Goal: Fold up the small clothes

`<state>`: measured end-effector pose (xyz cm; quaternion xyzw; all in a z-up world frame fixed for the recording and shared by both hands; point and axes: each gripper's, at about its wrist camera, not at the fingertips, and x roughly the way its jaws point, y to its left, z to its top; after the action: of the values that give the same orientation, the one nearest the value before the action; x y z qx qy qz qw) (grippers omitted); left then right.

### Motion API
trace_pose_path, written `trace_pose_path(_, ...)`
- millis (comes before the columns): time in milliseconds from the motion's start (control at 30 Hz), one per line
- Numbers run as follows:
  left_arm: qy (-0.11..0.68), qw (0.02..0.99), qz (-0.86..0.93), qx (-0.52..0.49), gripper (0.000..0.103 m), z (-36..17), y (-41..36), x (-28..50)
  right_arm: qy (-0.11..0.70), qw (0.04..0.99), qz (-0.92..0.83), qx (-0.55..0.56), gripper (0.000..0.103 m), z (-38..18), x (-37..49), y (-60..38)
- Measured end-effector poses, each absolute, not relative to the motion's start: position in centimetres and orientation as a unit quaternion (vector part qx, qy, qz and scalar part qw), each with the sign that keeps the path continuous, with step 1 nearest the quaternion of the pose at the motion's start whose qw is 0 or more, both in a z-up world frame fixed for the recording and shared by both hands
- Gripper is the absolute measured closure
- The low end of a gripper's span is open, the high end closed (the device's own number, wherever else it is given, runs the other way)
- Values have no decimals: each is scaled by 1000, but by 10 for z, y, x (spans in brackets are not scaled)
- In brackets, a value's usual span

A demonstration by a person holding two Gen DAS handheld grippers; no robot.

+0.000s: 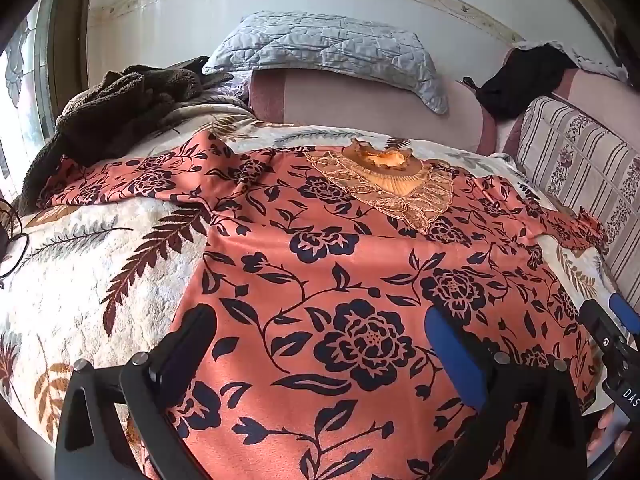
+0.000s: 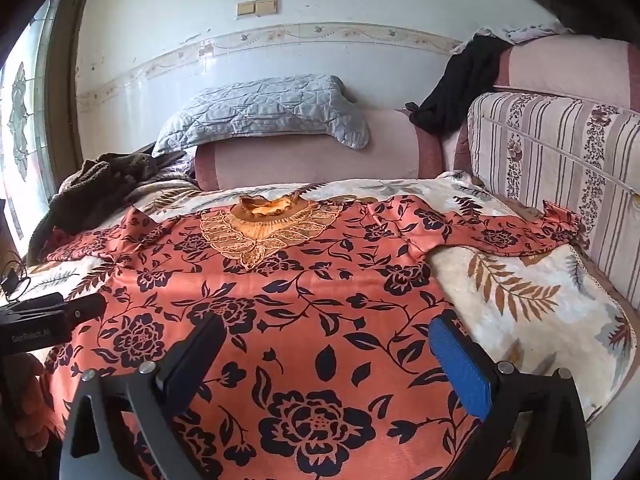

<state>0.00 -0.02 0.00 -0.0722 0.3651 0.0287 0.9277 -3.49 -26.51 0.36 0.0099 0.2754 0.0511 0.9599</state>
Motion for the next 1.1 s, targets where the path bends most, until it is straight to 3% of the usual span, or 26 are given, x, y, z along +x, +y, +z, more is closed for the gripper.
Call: trace_pose_path(1100, 360, 930, 29, -70, 0, 2, -1, 0, 255, 965, 56, -2, 0, 7, -36, -266)
